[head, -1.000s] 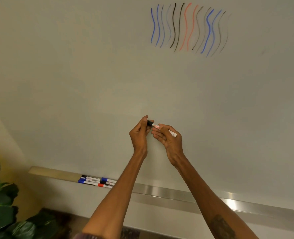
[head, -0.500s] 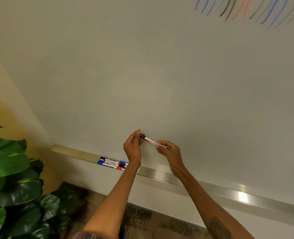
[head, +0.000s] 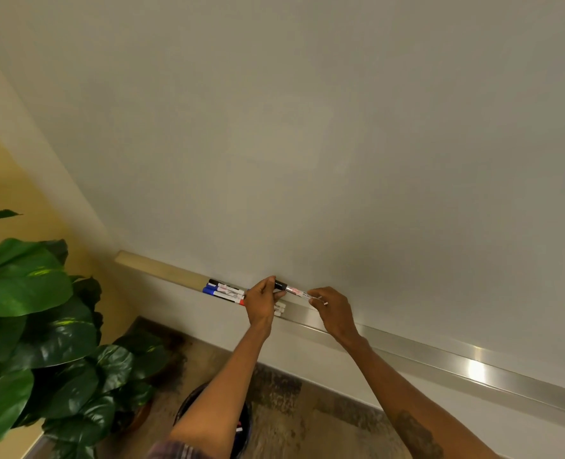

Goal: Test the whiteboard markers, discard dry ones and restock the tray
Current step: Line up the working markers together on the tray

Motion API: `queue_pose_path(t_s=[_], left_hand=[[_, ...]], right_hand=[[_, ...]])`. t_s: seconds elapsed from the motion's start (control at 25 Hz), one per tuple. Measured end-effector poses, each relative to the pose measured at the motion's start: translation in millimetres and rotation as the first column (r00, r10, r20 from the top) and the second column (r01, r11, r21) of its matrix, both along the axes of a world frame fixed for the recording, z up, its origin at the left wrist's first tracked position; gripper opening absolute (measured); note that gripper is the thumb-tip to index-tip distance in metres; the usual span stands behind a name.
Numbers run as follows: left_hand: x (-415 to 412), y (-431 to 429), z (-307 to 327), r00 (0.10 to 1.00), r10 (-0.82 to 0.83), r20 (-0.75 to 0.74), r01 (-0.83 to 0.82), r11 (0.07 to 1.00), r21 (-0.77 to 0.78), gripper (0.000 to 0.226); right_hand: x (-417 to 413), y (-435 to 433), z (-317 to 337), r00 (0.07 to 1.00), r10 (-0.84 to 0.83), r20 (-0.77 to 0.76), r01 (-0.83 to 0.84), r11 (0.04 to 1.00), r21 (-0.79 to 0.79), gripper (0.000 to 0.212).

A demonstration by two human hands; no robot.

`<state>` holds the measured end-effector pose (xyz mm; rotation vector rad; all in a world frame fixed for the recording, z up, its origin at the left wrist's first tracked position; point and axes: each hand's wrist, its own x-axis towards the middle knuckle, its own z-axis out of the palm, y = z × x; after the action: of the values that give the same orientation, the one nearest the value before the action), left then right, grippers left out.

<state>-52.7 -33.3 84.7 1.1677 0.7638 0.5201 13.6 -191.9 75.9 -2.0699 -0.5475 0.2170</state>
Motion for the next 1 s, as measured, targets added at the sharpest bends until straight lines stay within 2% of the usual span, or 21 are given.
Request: queue_pose_path(t_s=[0.2,0.44,0.64,0.8,1.0], left_hand=[[-1,10,-36,0.967,-0.169,-0.192,0.175,0.984,0.017,0.032],[-11,17,-68,0.888,-0.222,-0.402,0.298,0.945,0.137,0.034],[-19,17,-82,0.819,-0.268,-0.507,0.387,0.911,0.145,0.032],[-25,19,-97,0.746,-0.299,-0.595,0.471,0.869,0.154,0.031],[-32,19,-104,0.725,-0.294,-0.623,0.485,0.860,0.158,0.033]], right_hand=[[13,-10,-38,0.997,-0.074,-0.014,0.072,0.990,-0.119,0.015],[27,-12,-84,0.990,-0.135,-0.035,0.115,0.936,-0.334,0.018],[31,-6,-112,0.993,-0.115,0.008,0.105,0.870,-0.481,0.022],[34,-2,-130,0.993,-0.114,-0.020,0.089,0.863,-0.497,0.023],[34,10,-145,0.993,-0.105,-0.044,0.074,0.887,-0.455,0.028]])
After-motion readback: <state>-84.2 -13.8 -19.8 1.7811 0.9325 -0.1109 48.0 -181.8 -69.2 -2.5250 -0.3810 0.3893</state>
